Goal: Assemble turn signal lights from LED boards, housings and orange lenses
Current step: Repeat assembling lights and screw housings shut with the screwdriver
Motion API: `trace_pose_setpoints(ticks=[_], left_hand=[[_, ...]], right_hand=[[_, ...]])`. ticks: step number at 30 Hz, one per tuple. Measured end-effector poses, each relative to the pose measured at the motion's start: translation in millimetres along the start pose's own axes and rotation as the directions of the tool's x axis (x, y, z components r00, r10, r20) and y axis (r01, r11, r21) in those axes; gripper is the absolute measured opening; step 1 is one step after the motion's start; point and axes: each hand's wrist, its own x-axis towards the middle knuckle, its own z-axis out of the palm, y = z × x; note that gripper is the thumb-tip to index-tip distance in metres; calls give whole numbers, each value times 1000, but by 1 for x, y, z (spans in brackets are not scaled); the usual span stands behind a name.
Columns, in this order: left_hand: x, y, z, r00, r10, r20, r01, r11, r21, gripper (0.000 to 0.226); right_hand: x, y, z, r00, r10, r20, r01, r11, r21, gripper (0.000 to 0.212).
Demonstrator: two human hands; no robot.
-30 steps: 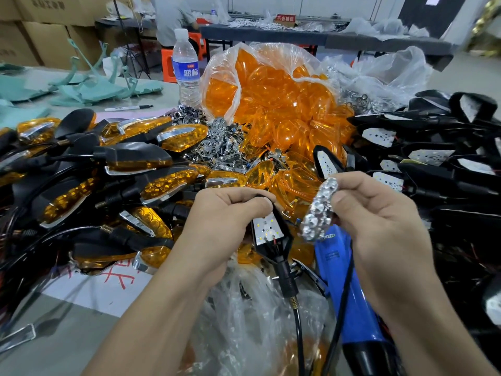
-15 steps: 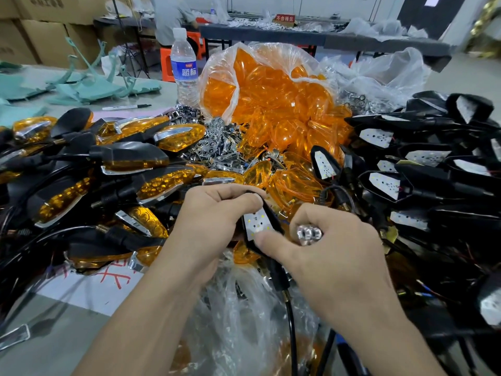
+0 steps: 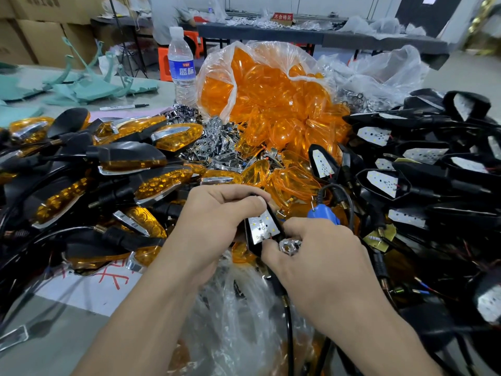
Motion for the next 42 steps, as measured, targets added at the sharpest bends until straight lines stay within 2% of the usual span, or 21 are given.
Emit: trace_pose_setpoints(ticks=[3,6,12,15,17,18,20,21,24,27,29,31,35,40,42], left_hand=[[1,0,-2,1000,-16,17,17,1000,-23,23],[0,-1,-4,999,-33,43,34,999,-11,20],[-1,1,-4,999,-7,41,6,1000,24,20],[-1,1,-4,1000,4,14,-4,1000,18,23],[-1,2,-4,1000,-8,-5,8,1000,16,22],[-1,2,-4,1000,-17,-10,17,1000,22,22],[0,1,-5,1000,-30,-8,31,999,37,20],[0,1,-5,999,-33,-4,34,998,43,19],[0,0,-5,999,-39,-1,39,998,46,19],[1,-1,-4,999,-40,-4,40,998,41,22],[1,-1,-4,999,-42,-3,42,998,36,23],[1,-1,-4,999,-39,0,39,999,39,22],[0,-2,-3,999,-34,14,34,999,26,22],[0,-2,-4,999,-25,31,24,999,36,25],[0,-2,-5,998,-28,51,26,999,31,23]], right_hand=[[1,0,-2,1000,-11,4,11,1000,7,26],[0,1,-2,1000,-13,-20,13,1000,14,36],[2,5,0,999,-21,-39,23,999,30,39],[0,6,-9,999,-18,-28,23,979,205,41],[10,5,-18,999,37,-6,-31,907,421,31],[16,7,-23,995,84,44,-95,832,546,23],[15,13,-30,983,60,173,-169,658,734,36],[13,16,-31,981,32,191,-171,609,775,33],[9,10,-28,976,3,216,-180,562,807,24],[7,8,-21,971,-181,158,-59,457,887,23],[12,10,-16,973,-219,74,38,468,883,26],[13,12,-12,976,-217,-2,119,527,841,27],[11,12,-7,959,-280,-30,213,649,730,24],[10,13,-5,960,-270,-77,258,736,626,28],[10,15,-4,969,-219,-119,246,773,584,34]])
